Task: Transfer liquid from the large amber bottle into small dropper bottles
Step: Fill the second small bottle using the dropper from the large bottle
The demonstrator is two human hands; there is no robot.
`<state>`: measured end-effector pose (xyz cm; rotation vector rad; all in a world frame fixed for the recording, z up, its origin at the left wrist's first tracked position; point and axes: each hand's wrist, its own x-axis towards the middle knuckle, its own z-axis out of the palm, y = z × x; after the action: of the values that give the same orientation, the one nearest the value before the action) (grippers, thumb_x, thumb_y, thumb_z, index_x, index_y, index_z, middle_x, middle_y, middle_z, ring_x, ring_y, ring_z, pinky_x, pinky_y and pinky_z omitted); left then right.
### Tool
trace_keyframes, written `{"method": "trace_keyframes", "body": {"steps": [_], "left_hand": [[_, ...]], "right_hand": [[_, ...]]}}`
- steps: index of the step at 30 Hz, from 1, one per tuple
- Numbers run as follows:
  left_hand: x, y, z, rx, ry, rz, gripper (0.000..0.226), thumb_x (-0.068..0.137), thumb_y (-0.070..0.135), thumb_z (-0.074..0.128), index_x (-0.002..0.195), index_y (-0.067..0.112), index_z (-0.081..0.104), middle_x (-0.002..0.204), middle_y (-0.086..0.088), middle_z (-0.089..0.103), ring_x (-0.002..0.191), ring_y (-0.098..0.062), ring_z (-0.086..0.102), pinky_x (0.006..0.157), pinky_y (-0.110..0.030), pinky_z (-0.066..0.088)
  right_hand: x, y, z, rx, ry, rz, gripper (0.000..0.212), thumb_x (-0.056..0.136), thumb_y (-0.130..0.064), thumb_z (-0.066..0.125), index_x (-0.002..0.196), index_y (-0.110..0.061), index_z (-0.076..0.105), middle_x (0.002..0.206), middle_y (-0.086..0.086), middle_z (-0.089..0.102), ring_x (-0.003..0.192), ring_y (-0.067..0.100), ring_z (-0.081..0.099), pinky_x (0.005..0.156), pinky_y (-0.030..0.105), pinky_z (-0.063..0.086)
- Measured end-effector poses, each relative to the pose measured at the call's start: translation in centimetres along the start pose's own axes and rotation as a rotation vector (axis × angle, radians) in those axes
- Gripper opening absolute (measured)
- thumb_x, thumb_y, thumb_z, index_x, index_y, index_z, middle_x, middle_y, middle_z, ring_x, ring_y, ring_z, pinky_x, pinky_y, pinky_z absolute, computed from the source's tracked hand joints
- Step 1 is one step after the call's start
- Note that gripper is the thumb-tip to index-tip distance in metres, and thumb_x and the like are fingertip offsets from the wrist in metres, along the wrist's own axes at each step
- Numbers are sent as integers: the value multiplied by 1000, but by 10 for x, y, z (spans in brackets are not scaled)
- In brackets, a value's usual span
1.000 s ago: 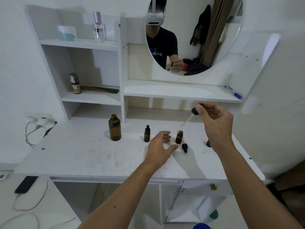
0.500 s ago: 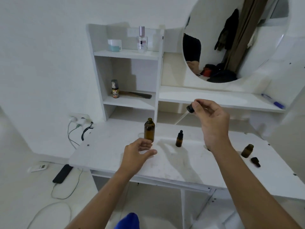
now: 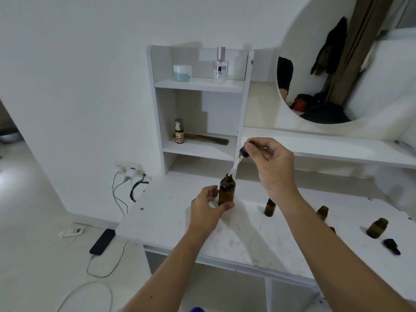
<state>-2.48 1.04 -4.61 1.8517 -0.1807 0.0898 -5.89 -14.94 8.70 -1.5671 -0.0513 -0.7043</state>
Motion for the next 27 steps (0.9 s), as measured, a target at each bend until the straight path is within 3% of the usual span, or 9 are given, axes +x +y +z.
{"method": "trace_keyframes", "body": {"steps": [3,5,9,13,16,22,27], "left_hand": [[4,-2,3,9,-22,20,65,75,30,93,131,19,64,121,9,72,110,-8,66,87,-11,49],[6,-3,4,9,-20,26,56,77,24,92,127,18,66,114,8,73,104,-7,68,89,-16,55],[9,-4,5,-3,-10,25,46,79,18,89,120,16,69,104,9,73,97,-5,68,76,-4,50],[10,-5,6,-12,-10,24,45,79,18,89,119,18,68,104,11,72,96,1,66,81,-8,53],[10,-5,6,-12,-7,37,46,80,18,89,121,18,68,104,12,71,96,3,65,79,-7,50],[11,-7,8,-23,5,48,44,80,18,89,119,21,68,104,13,71,101,-7,68,87,-14,52],[12,-8,7,-36,-2,47,45,80,18,89,120,20,69,107,10,72,103,-8,68,91,-19,54]], "right_hand": [[0,6,4,-31,-34,-7,10,95,-4,76,101,-13,77,87,-7,81,87,6,78,84,17,59],[-2,11,7,-54,-71,12,10,96,-5,76,102,-14,78,88,-5,81,88,8,79,85,17,59],[0,19,11,-55,-98,48,10,95,-8,77,102,-15,79,92,-2,82,91,12,80,88,21,60],[4,26,14,-87,-108,103,7,93,-9,79,100,-12,80,91,2,82,90,15,80,91,25,62],[5,32,16,-130,-123,135,8,93,-11,80,100,-11,80,93,0,82,88,8,79,87,19,60],[4,42,20,-203,-111,161,2,93,-15,81,94,-16,81,94,-1,82,94,12,78,90,23,60],[2,41,21,-226,-97,156,5,94,-15,80,90,-17,81,90,-3,82,89,9,78,81,14,57]]}}
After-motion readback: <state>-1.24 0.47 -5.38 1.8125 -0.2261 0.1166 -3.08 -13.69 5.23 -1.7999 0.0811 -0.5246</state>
